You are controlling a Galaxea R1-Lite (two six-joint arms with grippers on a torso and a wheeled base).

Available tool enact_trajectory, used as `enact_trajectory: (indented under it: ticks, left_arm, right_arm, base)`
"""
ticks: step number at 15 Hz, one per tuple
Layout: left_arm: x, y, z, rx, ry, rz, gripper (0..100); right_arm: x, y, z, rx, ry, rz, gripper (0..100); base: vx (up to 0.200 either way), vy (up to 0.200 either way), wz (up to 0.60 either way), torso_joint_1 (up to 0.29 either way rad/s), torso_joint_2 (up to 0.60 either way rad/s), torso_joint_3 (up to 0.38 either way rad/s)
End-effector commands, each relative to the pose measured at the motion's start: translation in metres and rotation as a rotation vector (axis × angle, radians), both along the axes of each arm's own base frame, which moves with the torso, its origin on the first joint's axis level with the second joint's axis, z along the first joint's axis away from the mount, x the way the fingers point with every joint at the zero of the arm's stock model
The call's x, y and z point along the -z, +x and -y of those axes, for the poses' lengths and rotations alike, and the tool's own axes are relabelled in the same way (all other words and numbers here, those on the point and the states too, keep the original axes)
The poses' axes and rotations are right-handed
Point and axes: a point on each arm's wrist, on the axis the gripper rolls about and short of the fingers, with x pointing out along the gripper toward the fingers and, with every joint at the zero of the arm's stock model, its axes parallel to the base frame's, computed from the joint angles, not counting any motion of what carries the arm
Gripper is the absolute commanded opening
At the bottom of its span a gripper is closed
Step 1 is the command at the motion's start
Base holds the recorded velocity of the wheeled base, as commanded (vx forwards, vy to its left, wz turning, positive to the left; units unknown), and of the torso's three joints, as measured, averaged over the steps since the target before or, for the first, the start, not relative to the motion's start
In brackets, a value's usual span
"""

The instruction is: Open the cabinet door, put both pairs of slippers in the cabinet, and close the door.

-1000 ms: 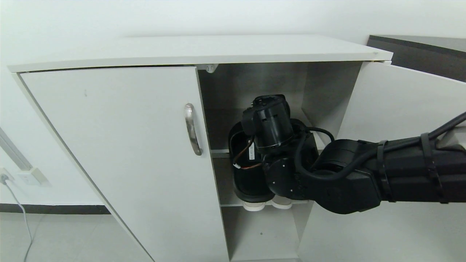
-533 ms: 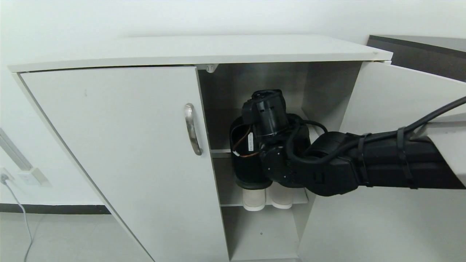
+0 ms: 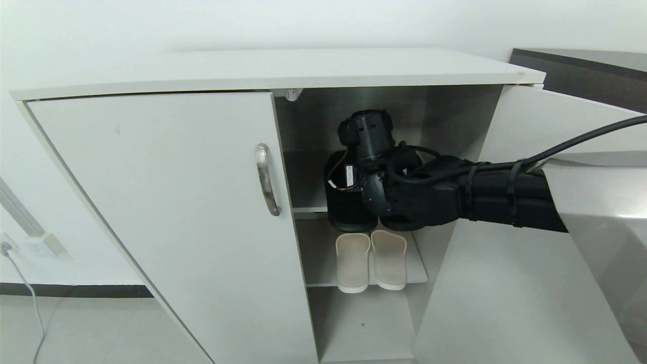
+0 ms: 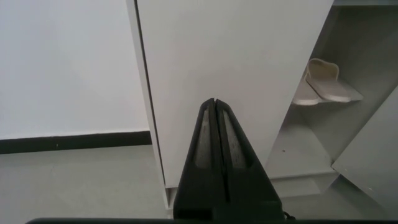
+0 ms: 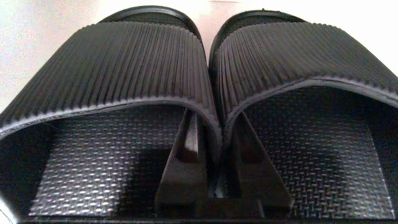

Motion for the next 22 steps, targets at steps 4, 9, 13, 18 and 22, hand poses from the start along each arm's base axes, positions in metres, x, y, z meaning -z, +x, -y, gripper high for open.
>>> enact_trajectory:
  ticks: [4, 9, 13, 18, 22]
  left_arm:
    - [0.000, 0.000, 0.000, 0.000, -0.001, -0.001, 0]
    - [0.000, 0.000, 0.000, 0.000, -0.002, -0.001, 0]
    - [0.000, 0.000, 0.000, 0.000, -0.002, -0.001, 0]
    - [0.000, 0.000, 0.000, 0.000, -0.002, -0.001, 0]
    - [0.000, 0.000, 0.000, 0.000, -0.002, -0.001, 0]
  right_arm:
    - [0.016, 0.019, 0.004, -0.002, -0.005, -0.027, 0]
    - [0.007, 0.020, 0.007, 0.009, 0.027, 0.006, 0]
    - [0.006, 0.022, 0.009, 0.018, 0.032, 0.014, 0]
    - [-0.001, 0.021, 0.011, 0.019, 0.046, 0.039, 0]
    - [0.001, 0.021, 0.010, 0.019, 0.039, 0.033, 100]
  base:
    - [0.000, 0.000, 0.00, 0.000, 0.00, 0.000]
    - [0.000, 0.000, 0.00, 0.000, 0.00, 0.000]
    - [0.000, 0.000, 0.00, 0.000, 0.00, 0.000]
    - [0.000, 0.000, 0.00, 0.000, 0.00, 0.000]
    - [0.000, 0.000, 0.00, 0.000, 0.00, 0.000]
